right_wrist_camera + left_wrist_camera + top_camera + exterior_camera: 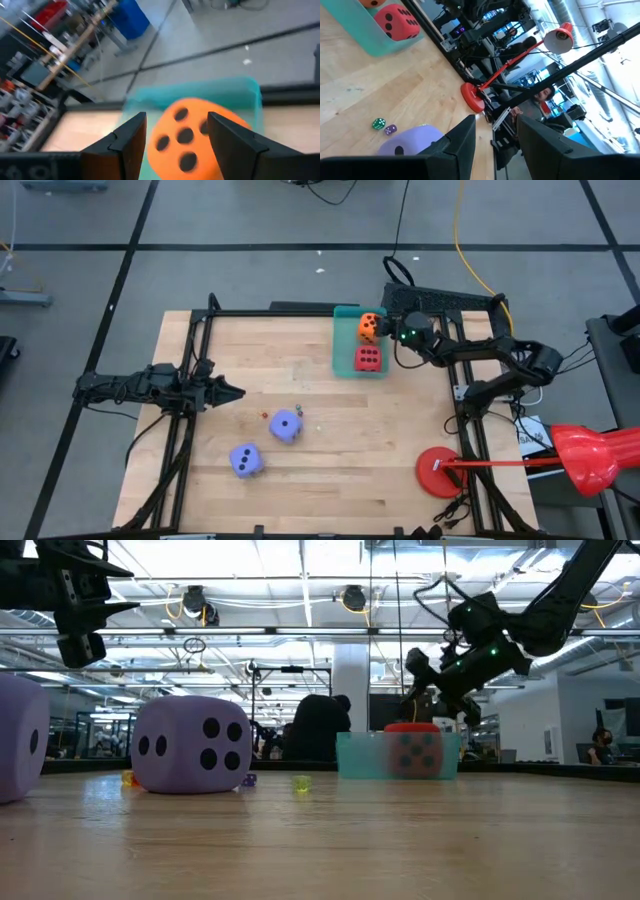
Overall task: Pick & Place Dice
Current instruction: Put the large purple die into the green bin
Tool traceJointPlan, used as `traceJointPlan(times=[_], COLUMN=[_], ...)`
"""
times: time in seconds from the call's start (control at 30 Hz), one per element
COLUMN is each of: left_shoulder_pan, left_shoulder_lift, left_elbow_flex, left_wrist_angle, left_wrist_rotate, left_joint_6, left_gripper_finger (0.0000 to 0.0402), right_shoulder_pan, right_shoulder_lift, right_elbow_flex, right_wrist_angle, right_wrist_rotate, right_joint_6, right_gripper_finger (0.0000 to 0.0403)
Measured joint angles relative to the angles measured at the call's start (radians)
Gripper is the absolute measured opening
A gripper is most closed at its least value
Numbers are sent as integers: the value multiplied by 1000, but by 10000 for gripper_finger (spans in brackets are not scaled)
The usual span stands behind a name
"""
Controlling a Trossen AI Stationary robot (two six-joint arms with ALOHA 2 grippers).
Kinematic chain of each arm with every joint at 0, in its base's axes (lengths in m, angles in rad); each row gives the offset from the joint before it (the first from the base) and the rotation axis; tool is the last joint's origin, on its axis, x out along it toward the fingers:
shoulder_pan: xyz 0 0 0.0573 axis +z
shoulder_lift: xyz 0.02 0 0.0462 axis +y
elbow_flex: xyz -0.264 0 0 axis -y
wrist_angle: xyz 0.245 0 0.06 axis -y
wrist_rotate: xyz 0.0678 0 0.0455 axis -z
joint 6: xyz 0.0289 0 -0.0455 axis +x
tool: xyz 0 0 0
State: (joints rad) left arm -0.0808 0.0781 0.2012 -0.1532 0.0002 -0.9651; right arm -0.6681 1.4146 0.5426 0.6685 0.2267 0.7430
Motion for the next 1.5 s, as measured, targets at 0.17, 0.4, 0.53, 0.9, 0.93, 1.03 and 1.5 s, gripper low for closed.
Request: traceJointPlan(times=[0.17,0.4,0.53,0.9,0.93,1.03,1.5], left_shoulder_pan=[0,0,0,0,0,0,0], left_shoulder_lift=[0,0,0,59,83,183,738], left_elbow_flex=[0,0,0,8,22,88,450], left_wrist_angle=[0,0,0,155,135,27,-211], left_wrist_rotate=[3,-1,0,17,22,52,55], left_joint_6=[-6,-5,-9,30,20,12,30], left_gripper_finger=[152,152,152,152,152,152,152], right_shoulder_pan=[-5,9,38,203,219,269,507], right_shoulder_lift=[-98,-269,-339,-396,-396,-396,-396], right_elbow_flex=[0,0,0,0,0,0,0], right_wrist_angle=[19,67,92,87,87,86,83], right_wrist_rotate=[37,-99,-241,-278,-275,-248,-2], right_joint_6=[-53,-128,-101,16,26,42,-3], right_gripper_finger=[197,196,196,196,196,196,196])
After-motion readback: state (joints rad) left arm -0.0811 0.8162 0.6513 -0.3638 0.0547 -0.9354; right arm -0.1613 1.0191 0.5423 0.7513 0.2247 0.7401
